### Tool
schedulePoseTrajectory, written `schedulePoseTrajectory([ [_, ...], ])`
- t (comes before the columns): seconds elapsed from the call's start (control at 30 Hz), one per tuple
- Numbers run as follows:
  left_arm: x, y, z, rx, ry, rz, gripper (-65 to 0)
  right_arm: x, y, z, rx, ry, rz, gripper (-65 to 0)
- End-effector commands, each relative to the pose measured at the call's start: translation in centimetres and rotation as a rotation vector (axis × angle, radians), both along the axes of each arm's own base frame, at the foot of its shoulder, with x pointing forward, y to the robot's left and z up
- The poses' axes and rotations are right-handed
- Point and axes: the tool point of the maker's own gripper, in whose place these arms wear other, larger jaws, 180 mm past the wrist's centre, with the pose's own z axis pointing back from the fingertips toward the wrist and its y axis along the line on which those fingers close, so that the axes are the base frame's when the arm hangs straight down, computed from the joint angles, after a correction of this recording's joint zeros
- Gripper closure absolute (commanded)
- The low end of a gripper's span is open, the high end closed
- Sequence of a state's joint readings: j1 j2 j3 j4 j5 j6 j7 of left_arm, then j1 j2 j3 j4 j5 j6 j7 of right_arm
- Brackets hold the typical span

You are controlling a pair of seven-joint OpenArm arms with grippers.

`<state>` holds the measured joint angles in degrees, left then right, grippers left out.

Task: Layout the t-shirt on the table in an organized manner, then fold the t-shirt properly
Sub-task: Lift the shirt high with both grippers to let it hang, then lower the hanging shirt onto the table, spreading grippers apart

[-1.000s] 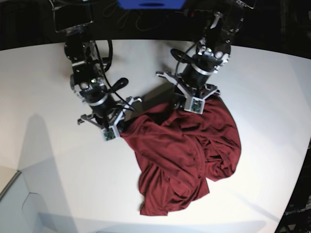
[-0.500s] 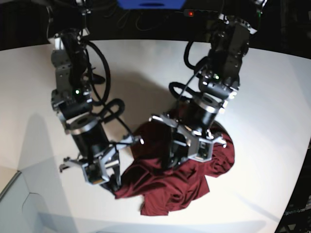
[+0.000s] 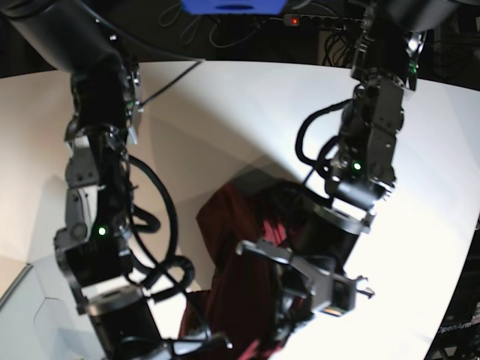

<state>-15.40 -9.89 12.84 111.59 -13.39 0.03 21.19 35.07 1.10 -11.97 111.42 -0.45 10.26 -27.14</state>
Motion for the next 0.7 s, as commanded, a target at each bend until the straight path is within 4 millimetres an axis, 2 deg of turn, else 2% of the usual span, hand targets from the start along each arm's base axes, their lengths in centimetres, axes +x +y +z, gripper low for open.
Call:
schedulePoseTrajectory([
  [0.0, 0.1, 1.0, 2.1, -0.037, -0.056, 0.020, -0.5, -0.5, 0.0, 2.6, 0.012, -0.078, 0.007, 0.0],
  [0.17, 0.8, 3.7, 4.8, -0.238, -0.060, 0.022, -0.5, 0.8, 0.5, 5.6, 0.014, -0.117, 0.010, 0.0],
  [0.23, 1.0, 4.5, 5.2, -0.285, -0.061, 0.027, -0.5, 0.7, 1.2, 7.2, 0.005, -0.150, 0.024, 0.0],
  [0.33, 0.9, 5.0, 5.7, -0.300, -0.072, 0.031, -0.5, 0.8, 1.9, 8.5, -0.039, -0.187, 0.000, 0.0],
  [0.4, 0.4, 5.0, 6.7, -0.303, -0.103, 0.025, -0.5, 0.3, 3.1, 9.4, -0.070, -0.217, -0.001, 0.0],
  [0.5, 0.2, 6.0, 7.7, -0.317, -0.133, 0.044, -0.5, -0.2, 4.4, 10.0, -0.082, -0.244, 0.003, 0.0],
  [0.6, 0.0, 6.6, 8.0, -0.356, -0.140, 0.058, -0.5, -0.5, 4.4, 10.3, -0.070, -0.251, 0.002, 0.0],
  [0.67, -0.1, 6.8, 7.0, -0.394, -0.105, 0.048, -0.5, -0.6, 4.1, 10.2, -0.068, -0.251, -0.005, 0.0],
])
